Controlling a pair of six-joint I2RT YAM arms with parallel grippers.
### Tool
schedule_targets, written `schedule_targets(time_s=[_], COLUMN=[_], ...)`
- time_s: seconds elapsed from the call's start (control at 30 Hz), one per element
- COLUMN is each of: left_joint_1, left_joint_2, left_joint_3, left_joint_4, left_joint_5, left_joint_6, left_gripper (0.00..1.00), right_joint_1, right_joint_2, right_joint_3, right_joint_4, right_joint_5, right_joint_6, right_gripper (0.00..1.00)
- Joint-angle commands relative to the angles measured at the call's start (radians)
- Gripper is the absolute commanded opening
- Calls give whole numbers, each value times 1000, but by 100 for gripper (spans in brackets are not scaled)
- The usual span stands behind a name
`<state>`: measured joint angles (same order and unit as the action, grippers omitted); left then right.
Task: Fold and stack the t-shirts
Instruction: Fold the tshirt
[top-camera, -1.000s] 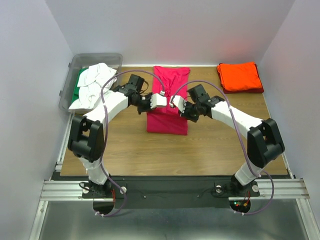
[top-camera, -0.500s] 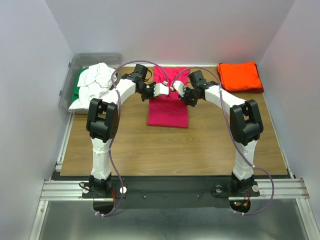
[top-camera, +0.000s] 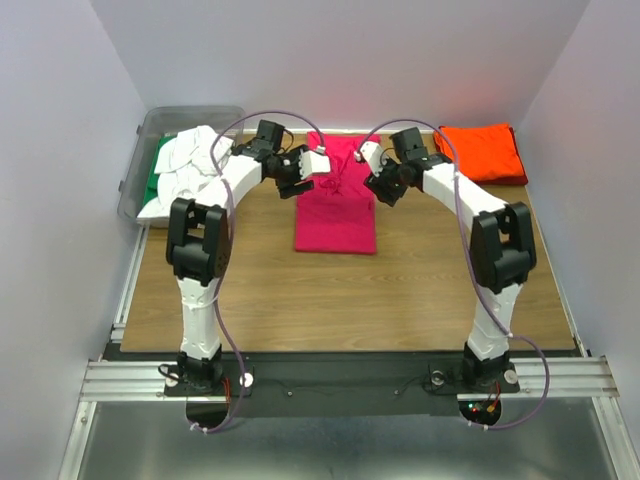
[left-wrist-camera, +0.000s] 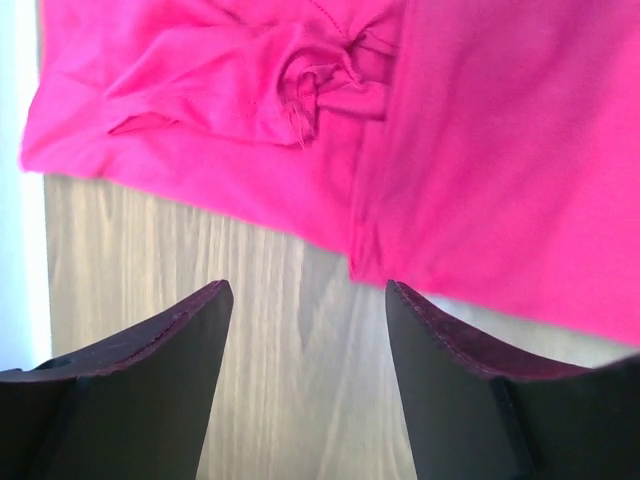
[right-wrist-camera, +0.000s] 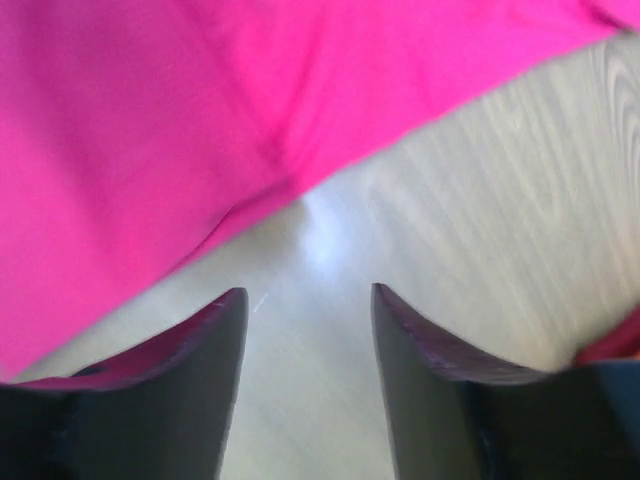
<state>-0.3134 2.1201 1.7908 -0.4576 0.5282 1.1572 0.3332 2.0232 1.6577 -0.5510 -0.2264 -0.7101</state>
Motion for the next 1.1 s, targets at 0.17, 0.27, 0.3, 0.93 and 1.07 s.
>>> schedule_targets(time_s=[0.17,0.27,0.3,0.93,1.07], left_joint_1=[-15,-35,-55,-162,-164], left_joint_2=[-397,-456,-469,-424,-390], left_joint_3=[-450,-591,-622,-780,-768], left_joint_4=[6,54,71,263,229], left_joint_5=[122,109,104,-63,-73], left_joint_6=[-30,-28,-24,75,91], left_gripper=[60,62,65,62,49], right_joint_1=[89,109,133,230,230], right_joint_2=[-307,-323,-324,-192,-187], right_joint_3=[-277,-320,-331,-527,-553], right_joint_4=[-24,-24,-23,210,235], right_joint_5=[-103,-154,-148,35,64], right_joint_6=[162,199,198,86,72], right_gripper=[42,43,44,45,41])
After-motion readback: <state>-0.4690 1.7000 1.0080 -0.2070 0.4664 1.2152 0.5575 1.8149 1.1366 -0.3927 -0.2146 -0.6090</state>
